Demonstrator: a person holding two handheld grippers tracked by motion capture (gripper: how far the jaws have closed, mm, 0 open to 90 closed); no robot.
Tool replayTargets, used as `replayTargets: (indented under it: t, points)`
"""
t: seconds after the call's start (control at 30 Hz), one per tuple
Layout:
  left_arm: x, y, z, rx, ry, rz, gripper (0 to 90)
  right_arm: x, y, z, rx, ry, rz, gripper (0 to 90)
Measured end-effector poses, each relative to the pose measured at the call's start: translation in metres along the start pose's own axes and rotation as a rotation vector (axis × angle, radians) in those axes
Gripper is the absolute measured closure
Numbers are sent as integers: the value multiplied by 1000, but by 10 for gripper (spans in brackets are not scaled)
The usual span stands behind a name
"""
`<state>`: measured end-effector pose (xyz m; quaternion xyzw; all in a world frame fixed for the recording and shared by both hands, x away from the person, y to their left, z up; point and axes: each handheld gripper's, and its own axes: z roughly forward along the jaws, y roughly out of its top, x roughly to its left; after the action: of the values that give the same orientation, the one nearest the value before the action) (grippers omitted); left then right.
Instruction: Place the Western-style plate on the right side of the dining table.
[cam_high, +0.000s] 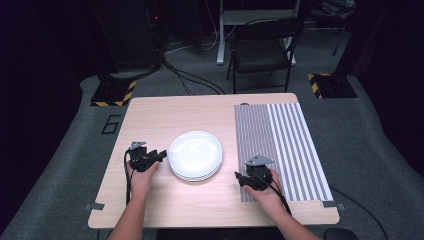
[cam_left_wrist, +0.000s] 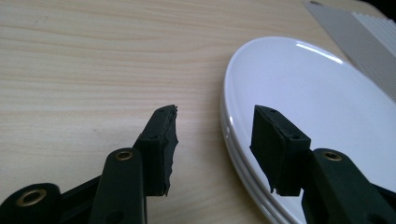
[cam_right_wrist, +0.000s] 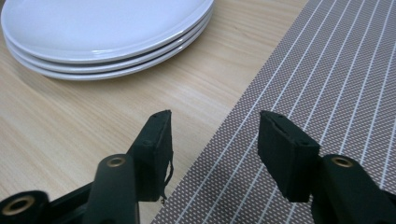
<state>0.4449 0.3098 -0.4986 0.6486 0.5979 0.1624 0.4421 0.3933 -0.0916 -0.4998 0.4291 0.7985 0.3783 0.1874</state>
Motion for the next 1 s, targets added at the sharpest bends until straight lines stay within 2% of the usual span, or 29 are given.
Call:
replayTargets:
  t: [0.07, 0.13, 0.27, 0.4, 0.53, 0.6, 0.73, 0.8, 0.93, 1.0]
  points:
    - [-1, 0, 0, -17, -11, -16, 498, -1, 1, -1, -6, 3, 10, 492]
    - [-2, 1, 0, -25, -15, -12, 495, -2, 3, -2, -9, 13, 18, 496]
    - [-6, 1, 0, -19, -22, -17, 499, -5, 5, -2, -22, 24, 34, 525]
    - [-9, 2, 0, -22, -18, 5, 492, -5, 11, -2, -41, 36, 52, 543]
    - [-11, 2, 0, -12, -31, 9, 495, -5, 19, -2, -76, 41, 62, 551]
    - [-13, 1, 0, -14, -33, -12, 498, -5, 24, -1, -88, 44, 71, 548]
    - [-13, 0, 1, -16, -39, -9, 496, -5, 32, 3, -110, 49, 80, 544]
    - [-13, 0, 2, -16, -43, -19, 496, -4, 35, 5, -116, 60, 97, 542]
    - [-14, 0, 2, -17, -51, -43, 489, -2, 40, 9, -133, 77, 96, 538]
    - [-13, 0, 2, -13, -53, -43, 491, 0, 42, 12, -125, 91, 105, 537]
